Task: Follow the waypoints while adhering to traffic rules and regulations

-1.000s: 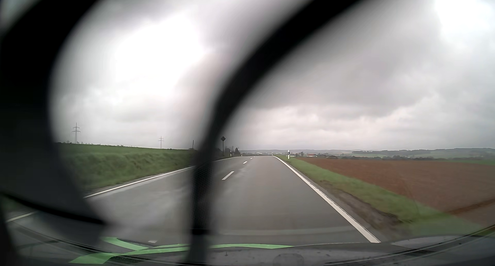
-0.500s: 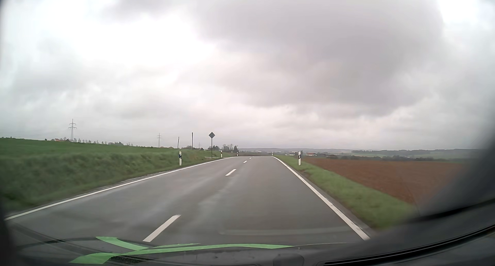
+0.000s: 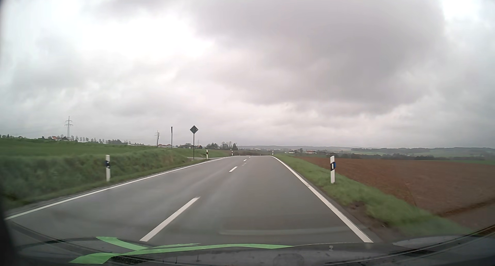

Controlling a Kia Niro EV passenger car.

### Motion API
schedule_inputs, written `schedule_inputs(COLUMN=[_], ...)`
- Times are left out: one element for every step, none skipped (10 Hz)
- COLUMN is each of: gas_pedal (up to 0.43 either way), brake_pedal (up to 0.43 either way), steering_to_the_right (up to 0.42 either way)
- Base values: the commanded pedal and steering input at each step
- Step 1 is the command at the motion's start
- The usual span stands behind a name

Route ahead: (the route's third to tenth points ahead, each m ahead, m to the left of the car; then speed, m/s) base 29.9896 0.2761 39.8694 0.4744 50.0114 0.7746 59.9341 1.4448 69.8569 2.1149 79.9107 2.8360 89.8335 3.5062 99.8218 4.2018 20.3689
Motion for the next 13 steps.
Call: schedule_inputs(gas_pedal=[0.059, 0.079, 0.087, 0.110, 0.118, 0.130, 0.138, 0.150, 0.150, 0.157, 0.157, 0.138, 0.118], brake_pedal=[0.000, 0.000, 0.000, 0.000, 0.000, 0.000, 0.000, 0.000, 0.000, 0.000, 0.000, 0.000, 0.000], steering_to_the_right=[0.002, 0.002, 0.000, -0.002, -0.002, -0.002, -0.002, -0.003, -0.002, -0.002, -0.003, -0.003, -0.005])
